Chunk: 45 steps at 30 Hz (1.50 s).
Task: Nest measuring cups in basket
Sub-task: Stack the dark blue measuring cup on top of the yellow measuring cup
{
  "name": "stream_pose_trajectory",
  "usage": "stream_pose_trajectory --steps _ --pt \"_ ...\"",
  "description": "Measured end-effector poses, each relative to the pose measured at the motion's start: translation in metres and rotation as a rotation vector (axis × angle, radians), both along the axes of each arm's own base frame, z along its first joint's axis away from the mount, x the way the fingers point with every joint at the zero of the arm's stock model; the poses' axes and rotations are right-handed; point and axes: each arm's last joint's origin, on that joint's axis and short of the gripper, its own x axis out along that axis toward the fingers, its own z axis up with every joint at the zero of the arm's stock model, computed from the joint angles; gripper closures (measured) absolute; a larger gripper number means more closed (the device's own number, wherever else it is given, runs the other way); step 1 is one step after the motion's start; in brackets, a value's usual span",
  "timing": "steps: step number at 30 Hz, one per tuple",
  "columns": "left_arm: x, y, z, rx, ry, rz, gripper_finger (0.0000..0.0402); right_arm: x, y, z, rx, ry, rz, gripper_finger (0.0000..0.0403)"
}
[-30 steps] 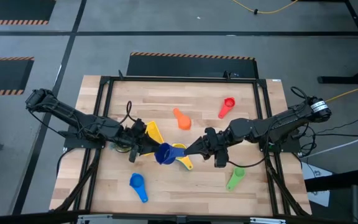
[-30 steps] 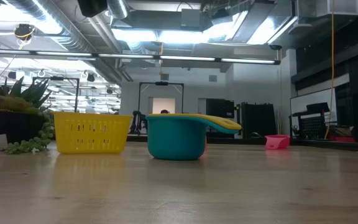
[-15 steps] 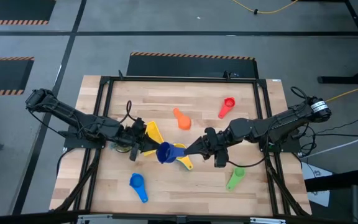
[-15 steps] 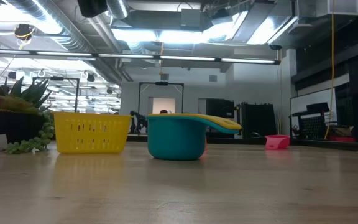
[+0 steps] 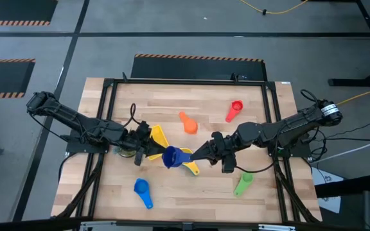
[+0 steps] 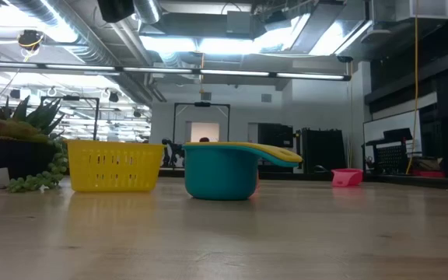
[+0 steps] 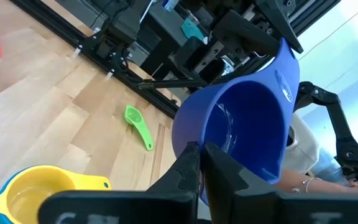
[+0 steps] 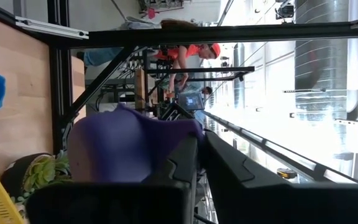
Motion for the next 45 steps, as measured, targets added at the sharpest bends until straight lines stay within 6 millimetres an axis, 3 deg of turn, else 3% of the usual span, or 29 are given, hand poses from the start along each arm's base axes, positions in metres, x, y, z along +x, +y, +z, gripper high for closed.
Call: stream_pose_trajectory --steps 27,45 --pt "0.0001 0.0007 -0.0002 0.008 0.000 0.030 0.0388 0.0001 -0.0001 -0.0006 -0.005 0.005 -0.003 0.0396" --pt "0.0001 0.0012 0.0001 0.032 -0.006 0.034 0.0322 0.0000 0.0000 -0.0006 -0.003 0.006 0.000 0.0394"
